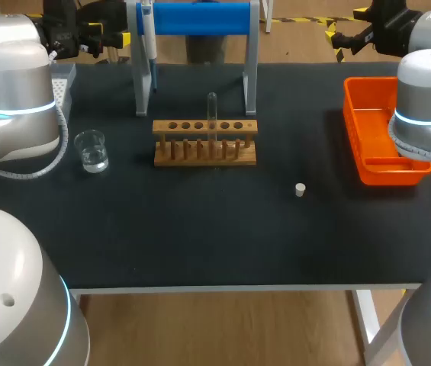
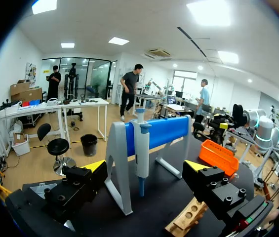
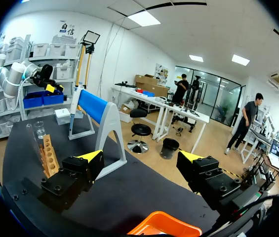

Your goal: Invert the test tube, pick up the pipette, mount the tip to pipette, aspirate from beaker and dispense into the tube, eject the tip, return the pipette, and cap with the stopper.

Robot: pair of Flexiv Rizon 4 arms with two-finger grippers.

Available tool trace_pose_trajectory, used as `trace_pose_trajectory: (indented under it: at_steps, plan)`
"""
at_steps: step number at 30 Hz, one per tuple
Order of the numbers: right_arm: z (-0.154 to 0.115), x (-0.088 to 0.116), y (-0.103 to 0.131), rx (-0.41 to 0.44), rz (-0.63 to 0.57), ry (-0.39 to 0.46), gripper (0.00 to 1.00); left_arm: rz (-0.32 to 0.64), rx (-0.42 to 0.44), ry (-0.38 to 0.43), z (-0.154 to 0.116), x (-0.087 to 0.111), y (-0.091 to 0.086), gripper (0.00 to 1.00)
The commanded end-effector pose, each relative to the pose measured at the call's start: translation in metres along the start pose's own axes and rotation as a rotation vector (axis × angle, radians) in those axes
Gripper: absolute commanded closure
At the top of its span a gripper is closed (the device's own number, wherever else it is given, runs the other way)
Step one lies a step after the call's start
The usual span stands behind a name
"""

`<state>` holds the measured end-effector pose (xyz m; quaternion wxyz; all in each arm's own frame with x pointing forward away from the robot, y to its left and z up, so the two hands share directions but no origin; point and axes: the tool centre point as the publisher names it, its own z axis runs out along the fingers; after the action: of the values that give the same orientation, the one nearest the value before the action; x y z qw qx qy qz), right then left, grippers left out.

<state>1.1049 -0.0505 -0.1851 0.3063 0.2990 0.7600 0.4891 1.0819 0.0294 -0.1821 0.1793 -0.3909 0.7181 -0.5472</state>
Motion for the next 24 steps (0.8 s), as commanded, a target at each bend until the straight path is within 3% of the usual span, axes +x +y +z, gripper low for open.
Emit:
trace_pose_trajectory:
  at_steps: [1, 15, 24]
  plan:
    - [0.000, 0.000, 0.001, 0.003, 0.000, 0.000, 0.00, -0.001, -0.001, 0.003, 0.000, -0.001, 0.000, 0.00]
    - [0.000, 0.000, 0.001, 0.003, 0.000, 0.000, 0.00, -0.001, -0.001, 0.003, 0.000, -0.001, 0.000, 0.00]
    - [-0.053, 0.075, 0.006, -0.063, -0.042, 0.168, 0.00, -0.001, -0.001, 0.003, 0.000, -0.001, 0.000, 0.00]
